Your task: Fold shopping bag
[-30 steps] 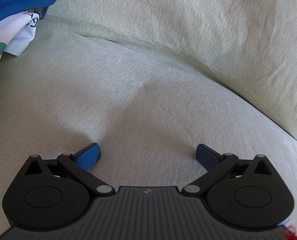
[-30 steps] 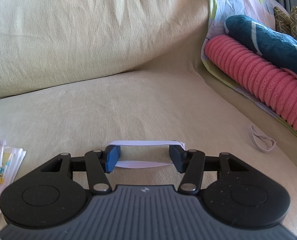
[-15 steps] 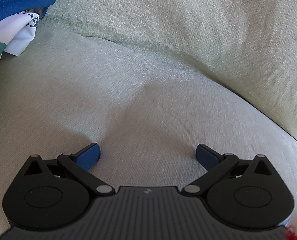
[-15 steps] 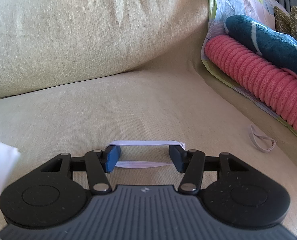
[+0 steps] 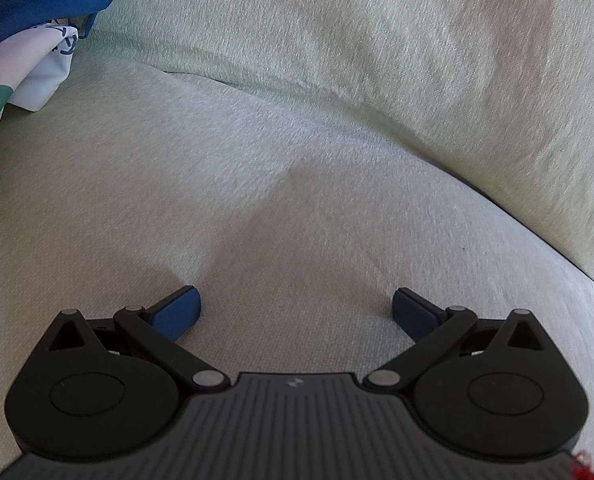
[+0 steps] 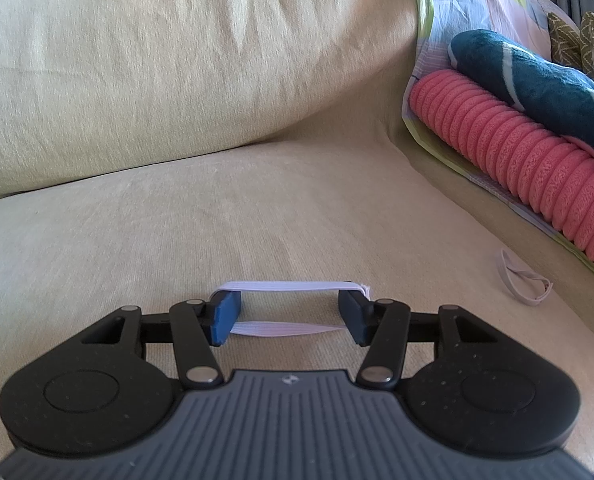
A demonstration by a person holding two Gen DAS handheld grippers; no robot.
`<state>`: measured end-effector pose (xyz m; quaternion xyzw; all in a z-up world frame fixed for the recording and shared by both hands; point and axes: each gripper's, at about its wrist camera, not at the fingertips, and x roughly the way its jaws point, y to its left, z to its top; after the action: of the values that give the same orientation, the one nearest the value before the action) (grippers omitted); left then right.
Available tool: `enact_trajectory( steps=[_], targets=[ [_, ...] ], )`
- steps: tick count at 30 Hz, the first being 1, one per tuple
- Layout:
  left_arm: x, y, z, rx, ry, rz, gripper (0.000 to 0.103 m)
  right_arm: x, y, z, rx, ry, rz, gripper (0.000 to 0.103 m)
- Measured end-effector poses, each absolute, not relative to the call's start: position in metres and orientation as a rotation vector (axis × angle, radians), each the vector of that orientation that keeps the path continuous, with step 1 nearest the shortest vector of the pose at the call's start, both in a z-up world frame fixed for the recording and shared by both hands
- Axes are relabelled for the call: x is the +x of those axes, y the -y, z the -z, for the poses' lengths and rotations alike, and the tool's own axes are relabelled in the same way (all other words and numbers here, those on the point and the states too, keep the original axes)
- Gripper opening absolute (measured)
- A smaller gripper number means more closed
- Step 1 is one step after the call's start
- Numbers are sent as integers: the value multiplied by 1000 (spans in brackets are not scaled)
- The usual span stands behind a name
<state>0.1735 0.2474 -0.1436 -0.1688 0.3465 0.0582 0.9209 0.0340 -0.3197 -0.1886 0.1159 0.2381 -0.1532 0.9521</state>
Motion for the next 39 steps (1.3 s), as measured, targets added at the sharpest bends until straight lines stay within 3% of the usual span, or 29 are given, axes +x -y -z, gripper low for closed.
enact_trajectory(
  steps=[39],
  targets=[
    [175,-248,142,-346,-712,-121,103,35,322,188,235,-484,312,51]
  ],
)
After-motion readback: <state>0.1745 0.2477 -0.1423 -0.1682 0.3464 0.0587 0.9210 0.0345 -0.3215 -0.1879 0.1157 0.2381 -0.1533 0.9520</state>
